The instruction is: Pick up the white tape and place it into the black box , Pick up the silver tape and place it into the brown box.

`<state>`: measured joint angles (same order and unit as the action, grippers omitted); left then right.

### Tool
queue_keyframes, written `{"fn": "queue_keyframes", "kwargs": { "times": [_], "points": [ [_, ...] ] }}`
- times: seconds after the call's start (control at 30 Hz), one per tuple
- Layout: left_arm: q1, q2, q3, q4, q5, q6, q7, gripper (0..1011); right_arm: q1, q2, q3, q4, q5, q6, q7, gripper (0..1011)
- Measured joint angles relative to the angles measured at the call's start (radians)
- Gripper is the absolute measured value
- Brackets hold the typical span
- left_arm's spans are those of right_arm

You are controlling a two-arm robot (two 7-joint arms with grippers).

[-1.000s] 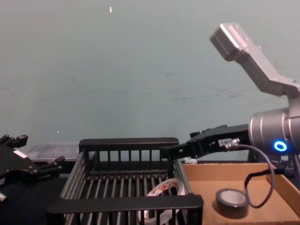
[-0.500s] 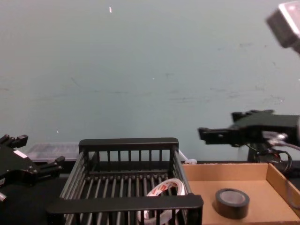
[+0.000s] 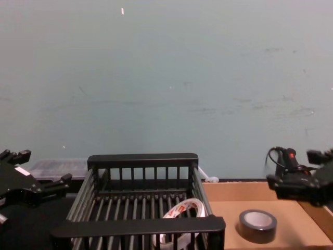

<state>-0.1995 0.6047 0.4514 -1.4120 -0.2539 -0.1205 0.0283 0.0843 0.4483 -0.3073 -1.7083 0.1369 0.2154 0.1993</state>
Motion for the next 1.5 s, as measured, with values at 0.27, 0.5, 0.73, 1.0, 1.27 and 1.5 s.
{"fn": "queue_keyframes", "kwargs": {
  "times": [0.27,0.5,0.73,1.0,1.27,1.5],
  "points": [
    [0.000,0.000,0.000,0.000,0.000,0.000,0.000,1001,-0.073,-0.013,0.025,0.005,-0.025,-0.078,-0.017,1002],
    [0.000,0.000,0.000,0.000,0.000,0.000,0.000,1001,-0.096,-0.030,0.039,0.015,-0.045,-0.097,-0.023,1002],
    [0.000,0.000,0.000,0.000,0.000,0.000,0.000,1001,-0.107,-0.052,0.052,0.020,-0.082,-0.127,-0.059,1002],
    [0.000,0.000,0.000,0.000,0.000,0.000,0.000,1001,-0.106,-0.049,0.050,0.020,-0.077,-0.123,-0.054,1002],
    [0.000,0.000,0.000,0.000,0.000,0.000,0.000,1001,-0.106,-0.047,0.049,0.020,-0.073,-0.120,-0.049,1002],
    [0.000,0.000,0.000,0.000,0.000,0.000,0.000,1001,-0.105,-0.046,0.048,0.019,-0.071,-0.118,-0.048,1002]
  ]
}}
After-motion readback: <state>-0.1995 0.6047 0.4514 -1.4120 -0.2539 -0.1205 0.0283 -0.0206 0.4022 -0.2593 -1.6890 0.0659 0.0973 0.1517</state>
